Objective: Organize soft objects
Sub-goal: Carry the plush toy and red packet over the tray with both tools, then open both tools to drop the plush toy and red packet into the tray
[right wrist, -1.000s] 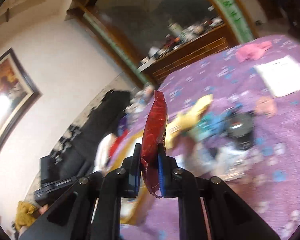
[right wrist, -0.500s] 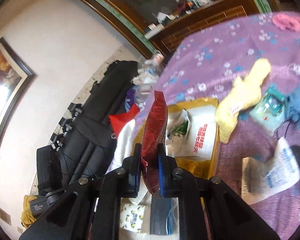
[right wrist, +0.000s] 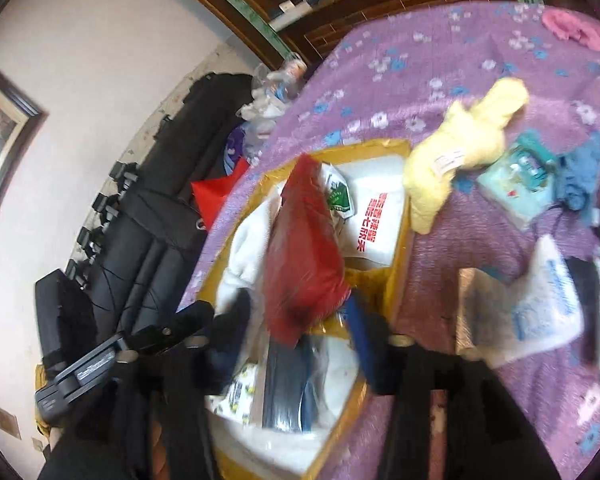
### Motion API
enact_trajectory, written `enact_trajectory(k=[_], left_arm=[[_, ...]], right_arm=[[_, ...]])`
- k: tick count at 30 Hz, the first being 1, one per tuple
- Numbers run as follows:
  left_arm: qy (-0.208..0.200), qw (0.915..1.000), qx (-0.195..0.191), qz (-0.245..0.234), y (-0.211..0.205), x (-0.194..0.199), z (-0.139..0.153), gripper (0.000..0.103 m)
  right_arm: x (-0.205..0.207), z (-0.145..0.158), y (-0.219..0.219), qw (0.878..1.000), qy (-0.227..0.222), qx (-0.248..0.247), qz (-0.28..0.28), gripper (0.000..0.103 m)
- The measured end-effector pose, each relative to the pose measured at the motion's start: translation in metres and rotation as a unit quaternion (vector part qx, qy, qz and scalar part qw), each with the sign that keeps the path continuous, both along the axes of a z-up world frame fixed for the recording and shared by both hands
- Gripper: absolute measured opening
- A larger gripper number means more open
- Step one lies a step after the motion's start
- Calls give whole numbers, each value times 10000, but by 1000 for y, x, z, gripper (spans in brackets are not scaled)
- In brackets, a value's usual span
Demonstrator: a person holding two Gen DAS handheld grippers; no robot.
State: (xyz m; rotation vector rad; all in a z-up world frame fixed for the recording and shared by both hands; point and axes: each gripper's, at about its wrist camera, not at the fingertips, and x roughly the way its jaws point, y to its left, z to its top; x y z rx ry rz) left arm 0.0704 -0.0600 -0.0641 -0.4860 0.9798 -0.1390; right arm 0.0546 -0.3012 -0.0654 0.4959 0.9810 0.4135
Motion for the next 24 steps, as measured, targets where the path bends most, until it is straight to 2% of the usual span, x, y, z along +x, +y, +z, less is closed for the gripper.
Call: enact_trajectory(k=[2,4,8,10,14,20,24], left_arm=[[-32,9986,537,-1,-12,-9,4,73],[-69,9963,856,-69,-23,-20,9,73],[-237,9945,1012,-84,-37,-43,20,73],[-364,9944,968,-233,-51,-52,27,75],[-391,9920,732,-956,-90,-57,37,77],[-479,9858,707,-1447,-127,-60,39,77],[-174,9840,485,-1705,-144,-49,30,77]], right_arm=[[-11,2,-4,9998,14,-220,16,63],[-24,3,-14,9999,22,-136,39,63],[-49,-3,-43,9997,43,-208,-104,64],[-61,-12,-63,9993,144,-156,-305,64],[-75,-22,-104,9968,277,8,-753,67],[-87,-21,-139,9927,182,-280,-1161,71],[-87,-20,-154,9883,92,-612,-1397,78]])
